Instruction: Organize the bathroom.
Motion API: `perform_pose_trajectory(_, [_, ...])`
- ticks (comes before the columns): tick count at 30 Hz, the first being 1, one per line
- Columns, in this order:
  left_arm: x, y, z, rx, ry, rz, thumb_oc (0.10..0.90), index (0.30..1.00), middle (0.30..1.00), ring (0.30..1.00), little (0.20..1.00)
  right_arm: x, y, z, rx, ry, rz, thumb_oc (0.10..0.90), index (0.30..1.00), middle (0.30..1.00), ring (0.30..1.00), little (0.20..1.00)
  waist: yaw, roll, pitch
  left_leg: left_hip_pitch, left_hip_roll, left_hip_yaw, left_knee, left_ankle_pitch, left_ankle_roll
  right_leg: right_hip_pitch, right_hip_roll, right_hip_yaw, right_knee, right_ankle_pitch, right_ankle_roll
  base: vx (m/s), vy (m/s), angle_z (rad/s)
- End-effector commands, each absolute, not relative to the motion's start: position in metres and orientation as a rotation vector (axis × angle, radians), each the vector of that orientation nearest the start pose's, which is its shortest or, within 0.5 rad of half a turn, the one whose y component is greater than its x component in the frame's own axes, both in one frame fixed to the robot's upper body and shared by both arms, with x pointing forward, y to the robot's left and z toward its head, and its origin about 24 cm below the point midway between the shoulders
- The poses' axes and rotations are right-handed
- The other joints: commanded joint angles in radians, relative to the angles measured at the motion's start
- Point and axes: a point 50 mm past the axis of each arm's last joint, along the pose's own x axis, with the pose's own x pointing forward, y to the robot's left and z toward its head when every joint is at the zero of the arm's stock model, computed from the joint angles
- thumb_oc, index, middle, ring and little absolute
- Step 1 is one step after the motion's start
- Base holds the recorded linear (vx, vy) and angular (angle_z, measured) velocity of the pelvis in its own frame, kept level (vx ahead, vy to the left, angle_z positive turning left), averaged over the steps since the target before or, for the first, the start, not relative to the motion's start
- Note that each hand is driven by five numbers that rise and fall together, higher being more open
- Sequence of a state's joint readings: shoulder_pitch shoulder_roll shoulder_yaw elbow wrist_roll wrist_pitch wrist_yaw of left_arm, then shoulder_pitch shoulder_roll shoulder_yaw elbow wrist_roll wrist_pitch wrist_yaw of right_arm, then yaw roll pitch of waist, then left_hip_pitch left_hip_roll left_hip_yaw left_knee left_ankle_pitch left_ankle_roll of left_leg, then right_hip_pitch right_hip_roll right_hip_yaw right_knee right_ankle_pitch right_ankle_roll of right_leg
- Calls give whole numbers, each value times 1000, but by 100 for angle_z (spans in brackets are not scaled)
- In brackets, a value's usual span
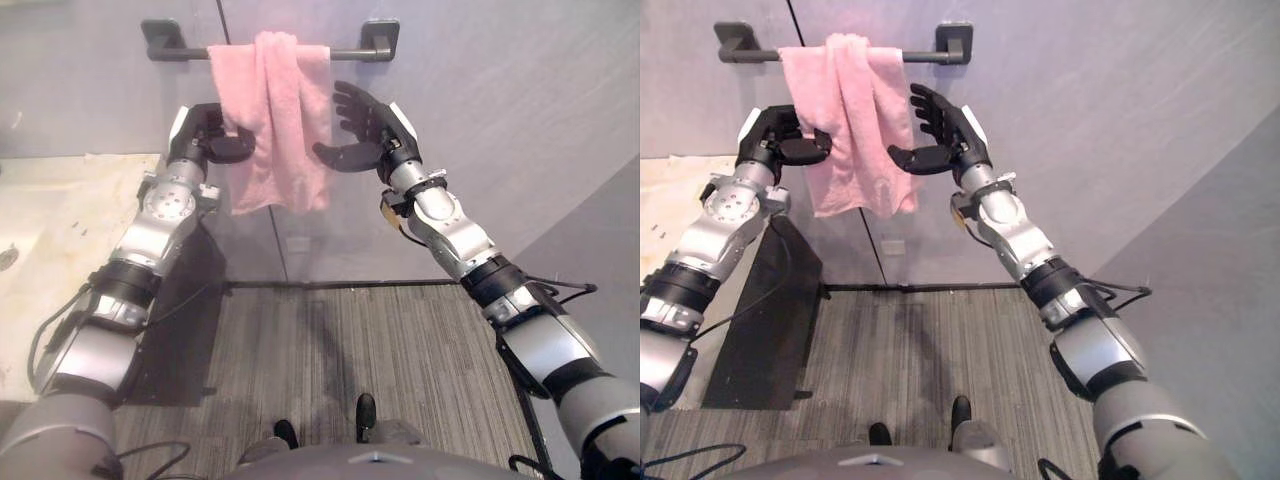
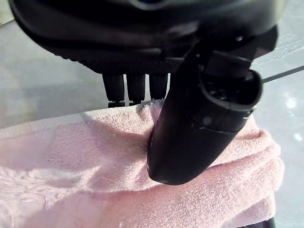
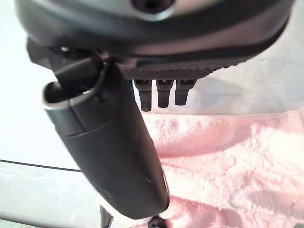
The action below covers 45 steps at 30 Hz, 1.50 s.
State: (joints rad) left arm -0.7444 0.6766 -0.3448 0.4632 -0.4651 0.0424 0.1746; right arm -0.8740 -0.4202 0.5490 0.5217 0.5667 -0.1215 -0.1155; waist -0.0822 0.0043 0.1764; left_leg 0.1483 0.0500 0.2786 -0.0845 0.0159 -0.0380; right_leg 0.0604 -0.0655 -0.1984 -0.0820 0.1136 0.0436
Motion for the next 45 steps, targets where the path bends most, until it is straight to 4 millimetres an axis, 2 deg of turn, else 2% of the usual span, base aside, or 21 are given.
perform_pose_trajectory(1, [376, 219, 225, 366, -360, 34, 400, 300, 300, 300, 300, 390, -102, 225, -63, -448, 281, 800, 900, 900, 900, 900, 39, 25, -174, -9, 33, -42, 8, -10, -28, 31, -45, -25, 83, -142, 101, 56, -61, 6])
perform_pose_trajectory(3, [376, 219, 225, 368, -359, 28, 400, 300, 300, 300, 300, 391, -104, 225, -62, -446, 272, 800, 900, 900, 900, 900, 41, 25, -174, -10, 33, -44, 8, -10, -29, 32, -45, -27, 82, -143, 100, 34, -41, 6])
perform_pose_trajectory(6, [373, 215, 225, 370, -358, -5, 400, 300, 300, 300, 300, 396, -122, 227, -81, -439, 190, 800, 900, 900, 900, 900, 53, 24, -173, -17, 39, -63, 7, -4, -33, 33, -42, -37, 92, -153, 93, 32, -59, 12])
perform_pose_trajectory(10, [371, 215, 222, 351, -347, -13, 400, 300, 300, 300, 300, 400, -133, 226, -80, -429, 153, 800, 900, 900, 900, 900, 60, 26, -174, -19, 43, -73, 8, -1, -37, 38, -43, -50, 92, -158, 87, 25, -30, 10])
perform_pose_trajectory(21, [370, 210, 215, 335, -343, -41, 400, 300, 300, 300, 300, 402, -125, 234, -63, -457, 162, 800, 900, 900, 900, 900, 80, 23, -173, -24, 49, -84, 12, 5, -44, 48, -43, -70, 85, -160, 79, 7, -3, 4])
perform_pose_trajectory(22, [370, 210, 215, 337, -342, -41, 400, 300, 300, 300, 300, 402, -125, 235, -58, -462, 165, 733, 799, 799, 799, 799, 79, 22, -173, -24, 50, -84, 11, 7, -45, 48, -43, -71, 86, -160, 79, 0, 0, 0])
perform_pose_trajectory(23, [370, 210, 216, 337, -341, -41, 400, 300, 300, 300, 300, 402, -125, 235, -58, -465, 166, 693, 740, 740, 740, 740, 79, 22, -174, -24, 50, -84, 11, 7, -45, 48, -43, -70, 86, -160, 79, 0, 0, 0])
perform_pose_trajectory(24, [370, 211, 217, 335, -340, -43, 400, 300, 300, 300, 300, 402, -126, 237, -62, -472, 167, 670, 705, 705, 705, 705, 80, 22, -174, -25, 50, -84, 12, 8, -45, 47, -44, -72, 87, -159, 79, 0, 0, 0])
perform_pose_trajectory(27, [370, 212, 215, 337, -333, -41, 400, 300, 300, 300, 300, 401, -123, 242, -68, -486, 176, 637, 655, 655, 655, 655, 81, 22, -173, -24, 51, -86, 12, 11, -47, 48, -44, -74, 86, -158, 79, 0, 0, 0])
perform_pose_trajectory(28, [370, 212, 214, 336, -332, -41, 405, 307, 307, 307, 307, 401, -123, 243, -69, -487, 176, 596, 594, 594, 594, 594, 81, 22, -173, -24, 51, -85, 12, 11, -47, 49, -44, -74, 86, -158, 79, 0, 0, 0])
perform_pose_trajectory(29, [371, 212, 213, 331, -328, -43, 409, 314, 314, 314, 314, 401, -122, 245, -69, -494, 176, 461, 392, 392, 392, 392, 81, 22, -173, -24, 51, -86, 12, 11, -48, 48, -44, -75, 87, -158, 79, 0, 0, 0])
perform_pose_trajectory(30, [371, 212, 213, 332, -327, -43, 409, 314, 314, 314, 314, 401, -121, 247, -69, -498, 177, 416, 324, 324, 324, 324, 81, 22, -173, -25, 51, -87, 12, 12, -48, 48, -45, -74, 87, -158, 79, 0, 0, 0])
perform_pose_trajectory(31, [371, 212, 212, 329, -325, -45, 416, 324, 324, 324, 324, 401, -121, 249, -68, -503, 177, 400, 300, 300, 300, 300, 80, 21, -173, -25, 51, -86, 12, 12, -48, 48, -45, -76, 87, -158, 80, 0, 0, 0])
perform_pose_trajectory(45, [372, 209, 210, 310, -332, -28, 456, 385, 385, 385, 385, 401, -121, 246, -103, -495, 163, 400, 300, 300, 300, 300, 73, 18, -170, -21, 52, -74, 12, 12, -49, 49, -46, -74, 81, -152, 82, -6, 3, 0])
